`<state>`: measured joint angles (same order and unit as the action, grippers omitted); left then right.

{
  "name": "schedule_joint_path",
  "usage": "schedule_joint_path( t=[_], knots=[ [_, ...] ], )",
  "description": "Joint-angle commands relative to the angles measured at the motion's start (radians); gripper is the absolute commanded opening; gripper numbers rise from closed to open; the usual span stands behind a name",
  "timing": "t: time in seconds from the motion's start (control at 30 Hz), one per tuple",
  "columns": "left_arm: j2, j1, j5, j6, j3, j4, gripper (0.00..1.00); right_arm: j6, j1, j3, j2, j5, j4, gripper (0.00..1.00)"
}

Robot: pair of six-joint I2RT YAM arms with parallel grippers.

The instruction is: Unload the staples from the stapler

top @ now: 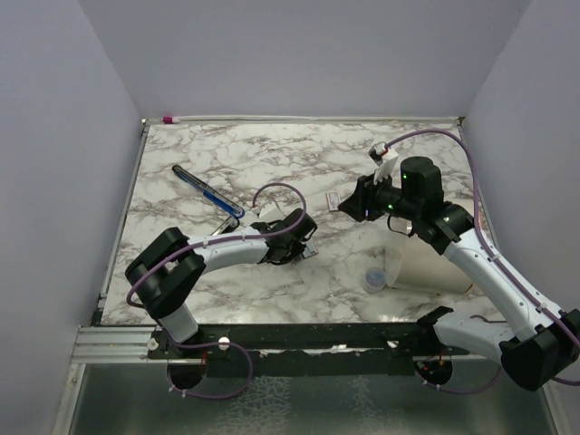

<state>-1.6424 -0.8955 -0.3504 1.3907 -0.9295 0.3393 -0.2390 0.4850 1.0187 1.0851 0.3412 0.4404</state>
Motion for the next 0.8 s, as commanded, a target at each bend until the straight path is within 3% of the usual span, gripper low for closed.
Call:
schedule_joint_path(
  t=[0.0,0.77],
  knots=[
    [-0.018,-0.010,-0.040,0.019,-0.027,0.029,0.21,0.010,0.001,-0.006,-0.016,-0.008,-0.035,0.39],
    [-0.048,-0.009,-0.055,0.011,-0.055,0.041,0.24,0.009,0.001,-0.008,-0.015,-0.005,-0.032,0.39]
  ],
)
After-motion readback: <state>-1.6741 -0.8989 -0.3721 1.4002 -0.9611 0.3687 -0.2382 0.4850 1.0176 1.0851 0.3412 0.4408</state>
